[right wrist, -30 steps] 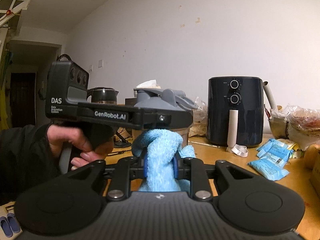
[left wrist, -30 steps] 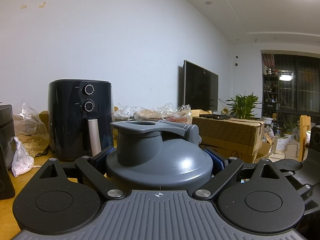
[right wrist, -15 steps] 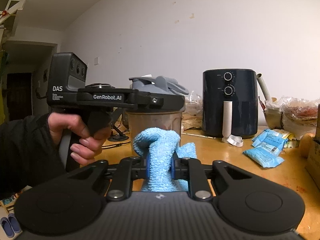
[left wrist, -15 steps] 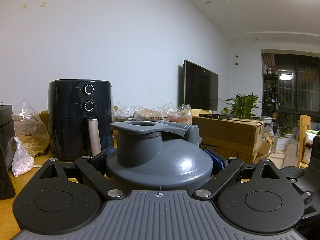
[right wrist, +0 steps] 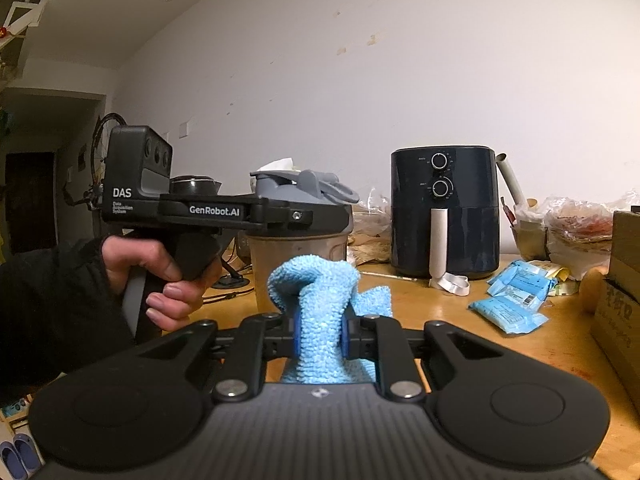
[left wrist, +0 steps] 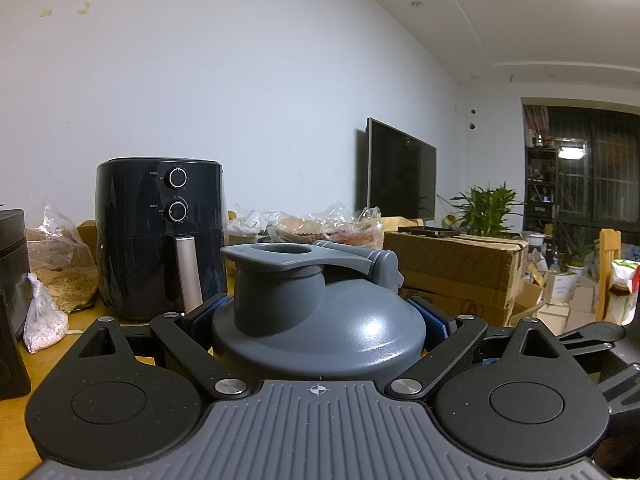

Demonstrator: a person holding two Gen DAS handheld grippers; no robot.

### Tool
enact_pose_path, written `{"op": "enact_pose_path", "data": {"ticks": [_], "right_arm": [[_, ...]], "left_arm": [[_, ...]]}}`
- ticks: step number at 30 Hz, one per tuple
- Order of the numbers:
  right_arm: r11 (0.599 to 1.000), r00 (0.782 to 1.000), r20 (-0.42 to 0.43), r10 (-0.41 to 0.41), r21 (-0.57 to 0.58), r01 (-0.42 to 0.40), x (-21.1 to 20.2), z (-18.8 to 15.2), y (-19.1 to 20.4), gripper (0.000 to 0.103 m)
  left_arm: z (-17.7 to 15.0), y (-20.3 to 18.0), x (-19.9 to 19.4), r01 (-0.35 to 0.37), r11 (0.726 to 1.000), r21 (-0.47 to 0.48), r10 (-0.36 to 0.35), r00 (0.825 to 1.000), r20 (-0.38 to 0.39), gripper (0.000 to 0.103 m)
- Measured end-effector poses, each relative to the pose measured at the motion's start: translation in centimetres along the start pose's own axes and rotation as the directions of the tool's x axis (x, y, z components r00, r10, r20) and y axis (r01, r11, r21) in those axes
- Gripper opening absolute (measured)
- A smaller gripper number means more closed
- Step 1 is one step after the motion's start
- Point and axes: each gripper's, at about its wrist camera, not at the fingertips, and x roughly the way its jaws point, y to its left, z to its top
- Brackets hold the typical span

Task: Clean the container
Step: 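Rub the blue cloth around the bottle side with the right gripper while the left gripper holds it, then hold the blue cloth at the bottle with the right gripper while the left gripper rotates the bottle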

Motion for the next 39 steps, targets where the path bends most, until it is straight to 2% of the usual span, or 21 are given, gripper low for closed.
{"op": "enact_pose_path", "data": {"ticks": [15, 24, 39], "right_arm": [[1.000, 1.000, -0.006, 0.005, 0.016, -0.005, -0.3, -0.3, -0.2, 0.013], [1.000, 1.000, -0.006, 0.004, 0.022, -0.004, -0.3, -0.4, -0.3, 0.013], [0.999, 1.000, -0.004, -0.005, 0.038, 0.005, -0.7, -0.5, -0.7, 0.014]], "left_arm": [[0.3, -0.8, 0.1, -0.046, 0.999, 0.026, 0.046, 0.999, 0.000, 0.097], [0.7, -2.0, -0.2, -0.124, 0.992, 0.037, 0.124, 0.992, 0.012, 0.097], [1.1, -3.1, -0.2, -0.204, 0.979, 0.019, 0.203, 0.979, 0.026, 0.097]]}}
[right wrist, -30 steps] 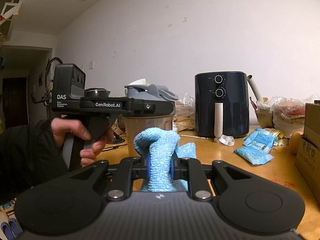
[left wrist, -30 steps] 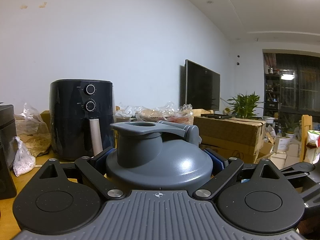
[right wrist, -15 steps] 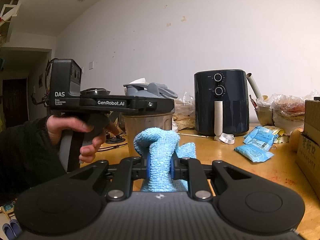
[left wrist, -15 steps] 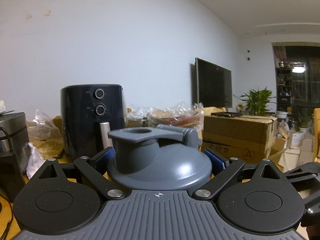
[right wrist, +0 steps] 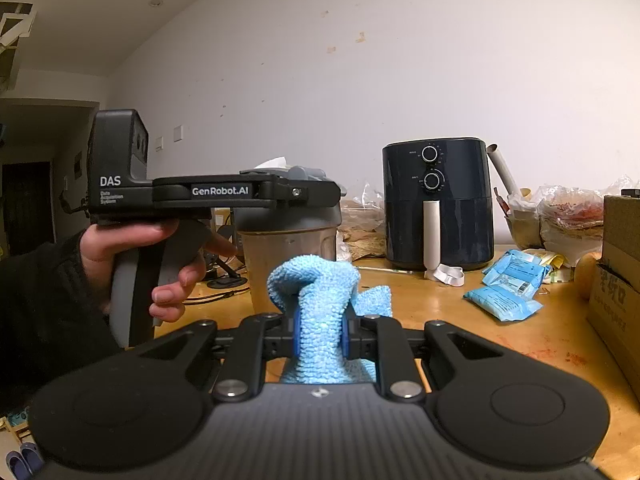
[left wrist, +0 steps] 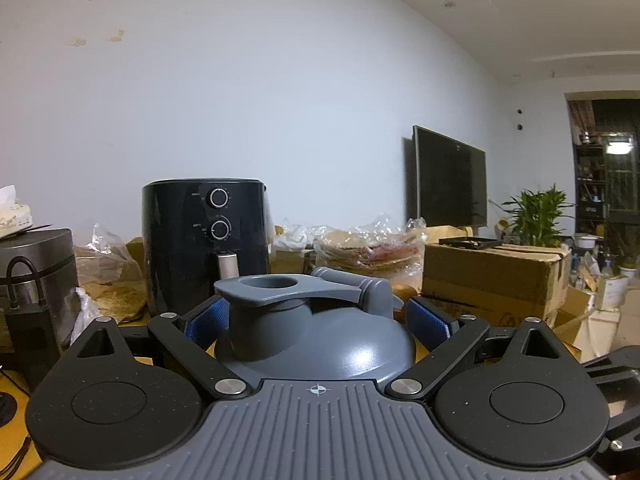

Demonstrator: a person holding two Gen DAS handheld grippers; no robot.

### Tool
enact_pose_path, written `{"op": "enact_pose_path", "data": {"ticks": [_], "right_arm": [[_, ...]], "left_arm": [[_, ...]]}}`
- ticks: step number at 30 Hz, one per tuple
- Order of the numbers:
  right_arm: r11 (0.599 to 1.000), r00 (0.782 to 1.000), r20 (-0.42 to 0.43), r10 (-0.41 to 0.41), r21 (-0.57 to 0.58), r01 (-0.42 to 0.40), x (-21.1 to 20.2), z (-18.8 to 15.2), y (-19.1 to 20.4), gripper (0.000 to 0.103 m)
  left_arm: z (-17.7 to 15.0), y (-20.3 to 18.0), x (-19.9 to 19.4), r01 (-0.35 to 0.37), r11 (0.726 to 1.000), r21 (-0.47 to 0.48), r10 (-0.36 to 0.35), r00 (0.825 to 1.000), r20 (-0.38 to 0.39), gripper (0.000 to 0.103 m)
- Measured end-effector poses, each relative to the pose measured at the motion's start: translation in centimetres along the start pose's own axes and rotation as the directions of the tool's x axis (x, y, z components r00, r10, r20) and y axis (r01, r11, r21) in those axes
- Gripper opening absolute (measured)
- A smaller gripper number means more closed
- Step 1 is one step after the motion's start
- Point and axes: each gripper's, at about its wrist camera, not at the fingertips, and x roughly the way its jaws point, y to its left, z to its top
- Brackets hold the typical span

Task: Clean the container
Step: 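Hold the blue cloth at the bottle with the right gripper while the left gripper rotates the bottle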

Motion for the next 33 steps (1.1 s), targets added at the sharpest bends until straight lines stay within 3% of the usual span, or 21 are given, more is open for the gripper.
{"op": "enact_pose_path", "data": {"ticks": [9, 10, 20, 25, 33], "right_arm": [[1.000, 1.000, 0.003, -0.004, 0.004, 0.003, -0.1, 0.0, -0.1, 0.014], [1.000, 1.000, 0.004, -0.005, 0.004, 0.005, -0.1, 0.0, 0.0, 0.014], [1.000, 1.000, 0.005, -0.015, 0.003, 0.015, -0.5, -0.1, 0.1, 0.014], [1.000, 1.000, 0.004, -0.009, 0.008, 0.009, -0.5, -0.1, 0.1, 0.014], [1.000, 1.000, 0.001, -0.014, 0.016, 0.014, -0.4, -0.2, -0.1, 0.014]], "left_arm": [[-0.1, -0.8, 0.1, -0.072, 0.997, -0.029, 0.072, 0.997, -0.013, 0.098], [-0.1, -0.9, 0.1, -0.080, 0.996, -0.034, 0.080, 0.997, -0.013, 0.103], [0.0, -1.9, -0.1, -0.166, 0.985, -0.047, 0.166, 0.986, -0.020, 0.103], [-0.2, -2.8, 0.0, -0.233, 0.972, -0.040, 0.232, 0.972, -0.028, 0.103], [-0.3, -4.5, 0.6, -0.357, 0.934, -0.035, 0.356, 0.934, -0.039, 0.103]]}}
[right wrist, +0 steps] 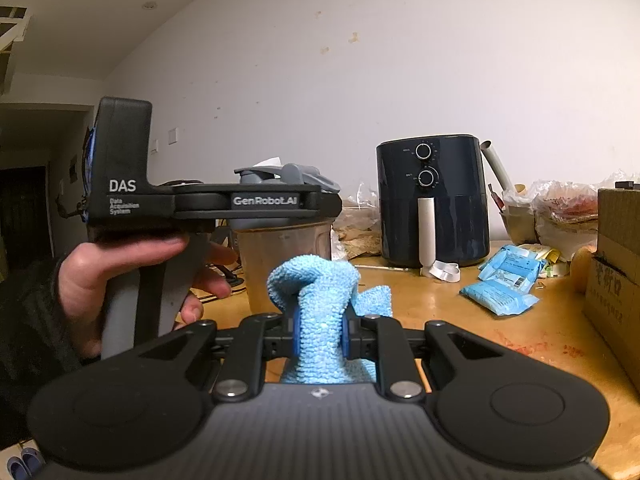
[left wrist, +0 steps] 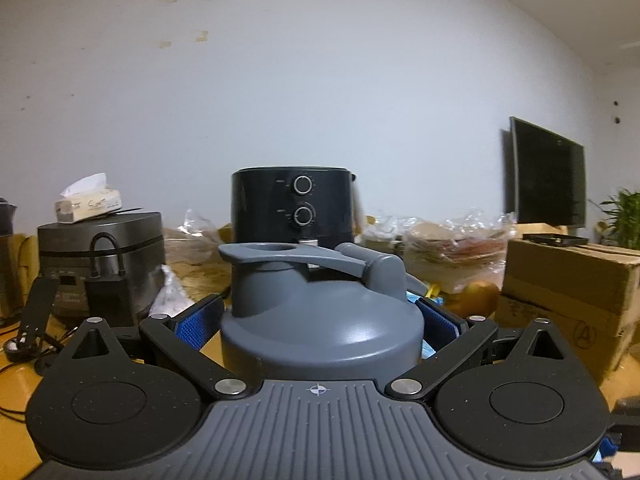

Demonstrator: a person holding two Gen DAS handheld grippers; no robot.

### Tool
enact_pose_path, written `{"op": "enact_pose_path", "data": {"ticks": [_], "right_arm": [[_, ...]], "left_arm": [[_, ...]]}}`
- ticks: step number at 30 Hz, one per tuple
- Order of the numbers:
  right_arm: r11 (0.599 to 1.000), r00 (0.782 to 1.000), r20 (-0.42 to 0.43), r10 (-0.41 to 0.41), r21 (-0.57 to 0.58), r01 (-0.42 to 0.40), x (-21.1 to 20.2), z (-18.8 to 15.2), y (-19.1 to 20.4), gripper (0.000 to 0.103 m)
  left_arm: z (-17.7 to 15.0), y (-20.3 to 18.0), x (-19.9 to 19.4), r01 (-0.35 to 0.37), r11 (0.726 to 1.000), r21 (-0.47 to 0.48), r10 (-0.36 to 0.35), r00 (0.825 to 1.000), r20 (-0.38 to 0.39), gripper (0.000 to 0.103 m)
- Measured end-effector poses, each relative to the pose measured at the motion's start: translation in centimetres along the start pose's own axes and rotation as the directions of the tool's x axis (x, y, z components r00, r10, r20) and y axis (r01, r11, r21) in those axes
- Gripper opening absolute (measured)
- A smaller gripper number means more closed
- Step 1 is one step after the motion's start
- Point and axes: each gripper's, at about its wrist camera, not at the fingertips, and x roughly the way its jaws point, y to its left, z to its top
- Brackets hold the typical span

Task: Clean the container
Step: 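Hold the blue cloth at the bottle with the right gripper while the left gripper rotates the bottle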

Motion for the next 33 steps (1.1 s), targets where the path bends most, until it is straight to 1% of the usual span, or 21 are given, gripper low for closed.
{"op": "enact_pose_path", "data": {"ticks": [5, 12, 16, 21, 25, 29, 33], "right_arm": [[1.000, 1.000, -0.001, -0.001, 0.001, 0.001, 0.0, -0.1, 0.0, 0.014], [1.000, 1.000, -0.005, -0.003, 0.002, 0.003, 0.1, -0.2, -0.1, 0.014], [1.000, 1.000, -0.007, -0.004, 0.003, 0.004, 0.1, -0.2, -0.2, 0.014], [1.000, 1.000, -0.007, -0.004, 0.006, 0.004, 0.1, -0.3, -0.4, 0.015], [1.000, 1.000, -0.007, -0.006, 0.010, 0.006, 0.1, -0.3, -0.6, 0.015], [1.000, 1.000, -0.007, -0.005, 0.012, 0.005, 0.0, -0.4, -0.7, 0.015], [1.000, 1.000, -0.007, -0.006, 0.014, 0.006, 0.0, -0.4, -0.7, 0.015]], "left_arm": [[-0.2, -1.4, 0.0, -0.082, 0.997, -0.005, 0.082, 0.997, 0.012, 0.103], [-0.2, -2.8, 0.5, -0.208, 0.977, -0.044, 0.209, 0.978, 0.019, 0.103], [0.0, -3.1, 0.6, -0.271, 0.960, -0.070, 0.273, 0.962, 0.026, 0.103], [0.1, -4.0, 0.8, -0.343, 0.938, -0.056, 0.345, 0.938, 0.034, 0.103], [0.3, -4.6, 1.0, -0.380, 0.923, -0.056, 0.383, 0.923, 0.041, 0.103], [0.4, -4.9, 1.4, -0.426, 0.904, -0.049, 0.427, 0.904, 0.028, 0.103], [0.6, -5.0, 1.6, -0.450, 0.892, -0.043, 0.451, 0.893, 0.016, 0.103]]}}
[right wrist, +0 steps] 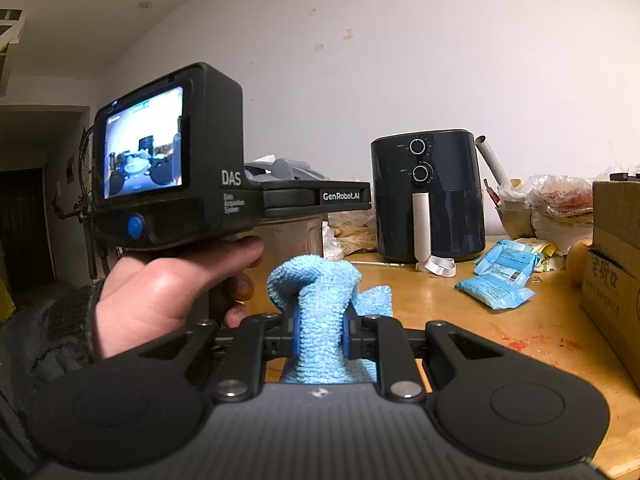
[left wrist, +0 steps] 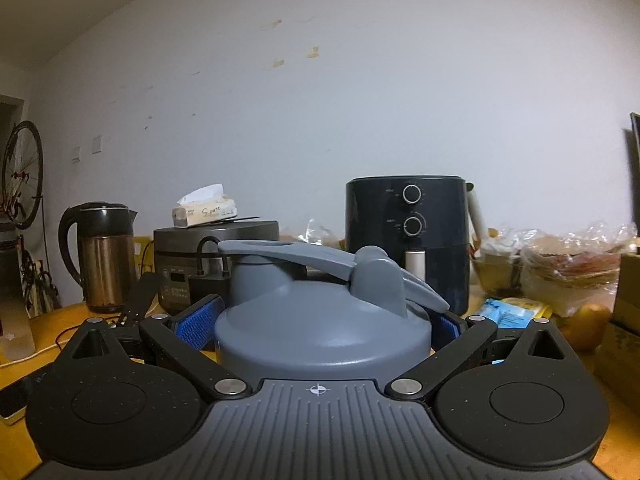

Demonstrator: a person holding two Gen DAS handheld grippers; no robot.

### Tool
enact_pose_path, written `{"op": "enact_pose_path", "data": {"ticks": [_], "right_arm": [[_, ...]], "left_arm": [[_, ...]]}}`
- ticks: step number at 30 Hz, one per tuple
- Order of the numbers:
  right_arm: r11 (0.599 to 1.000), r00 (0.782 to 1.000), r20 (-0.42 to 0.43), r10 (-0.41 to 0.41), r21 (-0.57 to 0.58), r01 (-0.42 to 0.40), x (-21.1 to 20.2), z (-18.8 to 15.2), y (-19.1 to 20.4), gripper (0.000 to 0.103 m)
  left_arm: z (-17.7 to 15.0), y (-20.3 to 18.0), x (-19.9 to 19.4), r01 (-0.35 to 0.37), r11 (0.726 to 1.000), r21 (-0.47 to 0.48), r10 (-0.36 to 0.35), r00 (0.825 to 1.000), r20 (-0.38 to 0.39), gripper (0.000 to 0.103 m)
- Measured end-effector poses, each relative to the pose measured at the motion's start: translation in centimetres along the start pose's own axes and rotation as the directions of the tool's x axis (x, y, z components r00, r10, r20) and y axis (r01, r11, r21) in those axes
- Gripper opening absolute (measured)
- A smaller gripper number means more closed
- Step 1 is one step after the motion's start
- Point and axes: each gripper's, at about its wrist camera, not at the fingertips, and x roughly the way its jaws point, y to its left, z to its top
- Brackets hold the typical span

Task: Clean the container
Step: 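Hold the blue cloth at the bottle with the right gripper while the left gripper rotates the bottle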

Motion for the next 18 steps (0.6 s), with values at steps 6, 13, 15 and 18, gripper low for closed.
{"op": "enact_pose_path", "data": {"ticks": [6, 13, 15, 18], "right_arm": [[1.000, 1.000, -0.003, 0.002, -0.002, -0.002, 0.0, -0.1, 0.2, 0.016], [1.000, 1.000, 0.000, -0.006, 0.001, 0.006, -0.1, 0.0, 0.1, 0.016], [1.000, 1.000, 0.001, -0.007, 0.002, 0.007, -0.1, 0.0, 0.1, 0.016], [1.000, 1.000, 0.001, -0.006, 0.002, 0.006, 0.0, 0.0, 0.3, 0.016]], "left_arm": [[0.3, -0.5, -0.1, -0.015, 1.000, 0.010, 0.016, 1.000, -0.023, 0.095], [-0.1, 0.2, -0.1, 0.030, 0.999, 0.012, -0.030, 1.000, -0.006, 0.095], [-0.2, 0.4, -0.1, 0.050, 0.999, 0.014, -0.049, 0.999, -0.002, 0.095], [-0.3, 0.8, -0.2, 0.079, 0.997, 0.019, -0.079, 0.997, 0.005, 0.095]]}}
